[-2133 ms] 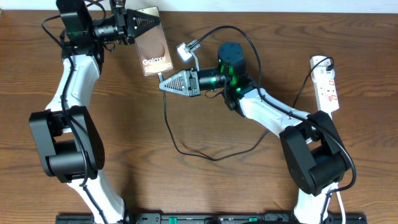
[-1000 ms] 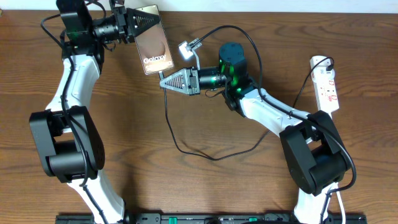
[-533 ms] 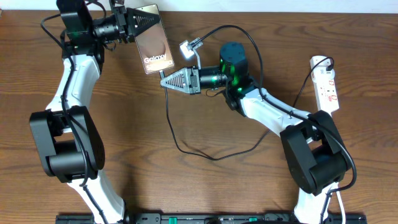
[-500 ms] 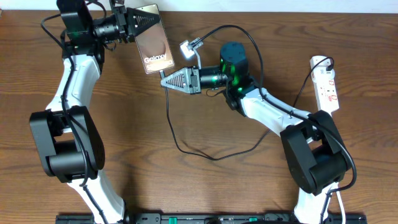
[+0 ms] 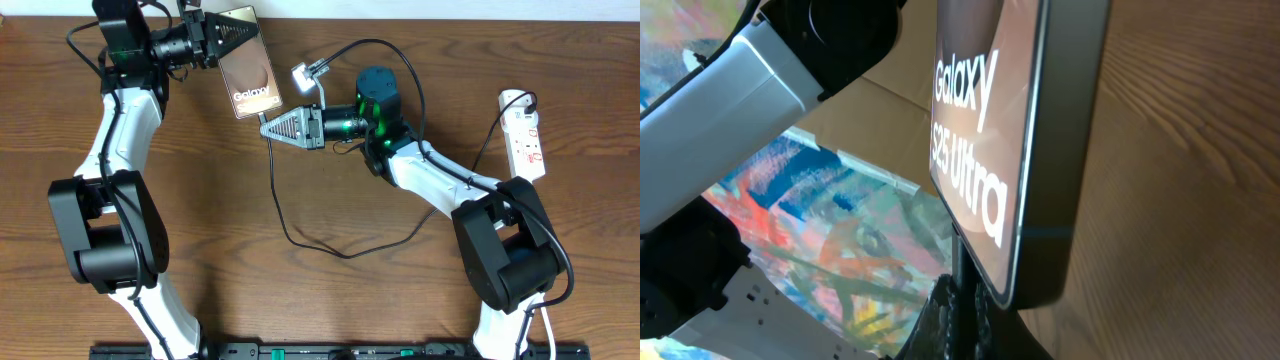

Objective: Plug charger to phone and switch on socket

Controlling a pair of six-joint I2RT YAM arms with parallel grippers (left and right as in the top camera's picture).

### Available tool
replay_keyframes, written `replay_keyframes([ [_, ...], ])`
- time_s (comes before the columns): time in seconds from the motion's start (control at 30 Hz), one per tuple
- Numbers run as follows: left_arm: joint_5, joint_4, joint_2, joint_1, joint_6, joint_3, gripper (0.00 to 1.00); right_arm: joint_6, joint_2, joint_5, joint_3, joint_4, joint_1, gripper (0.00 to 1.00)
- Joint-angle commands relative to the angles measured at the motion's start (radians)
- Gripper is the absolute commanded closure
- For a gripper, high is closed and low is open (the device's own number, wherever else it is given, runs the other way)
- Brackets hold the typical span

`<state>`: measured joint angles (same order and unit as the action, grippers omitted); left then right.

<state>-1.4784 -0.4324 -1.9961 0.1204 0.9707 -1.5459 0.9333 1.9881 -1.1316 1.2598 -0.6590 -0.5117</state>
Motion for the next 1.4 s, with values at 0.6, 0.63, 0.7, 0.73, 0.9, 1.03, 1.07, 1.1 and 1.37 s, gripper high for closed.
replay_keyframes([
  [0.6,-0.093,-0.003,0.027,-0.014,-0.002,-0.006,0.93,0.017,-0.003,0.119,0.010,-0.037,0.033,0.90],
  [0.63,-0.093,-0.004,0.027,-0.012,-0.002,-0.006,0.93,0.017,-0.003,0.119,0.010,-0.037,0.033,0.86],
  [0.7,-0.093,-0.003,0.027,-0.006,-0.002,-0.006,0.93,0.017,-0.003,0.118,0.010,-0.037,0.033,0.79],
  [0.73,-0.093,-0.003,0.027,-0.002,-0.002,-0.006,0.93,0.017,-0.003,0.116,0.010,-0.037,0.033,0.73],
  [0.9,-0.093,-0.001,0.027,0.020,-0.002,-0.006,0.93,0.017,-0.003,0.105,0.010,-0.037,0.033,0.01],
  [1.03,-0.093,0.000,0.027,0.027,-0.002,-0.006,0.93,0.017,-0.003,0.101,0.010,-0.037,0.033,0.01],
  [1.07,-0.093,0.000,0.027,0.028,-0.002,-0.006,0.93,0.017,-0.003,0.100,0.010,-0.037,0.033,0.01],
  [1.1,-0.093,0.000,0.027,0.030,-0.002,-0.006,0.93,0.017,-0.003,0.100,0.010,-0.037,0.033,0.01],
  [1.37,-0.093,0.000,0.027,0.064,-0.009,-0.006,0.92,0.016,-0.003,0.101,0.010,-0.038,0.033,0.01],
])
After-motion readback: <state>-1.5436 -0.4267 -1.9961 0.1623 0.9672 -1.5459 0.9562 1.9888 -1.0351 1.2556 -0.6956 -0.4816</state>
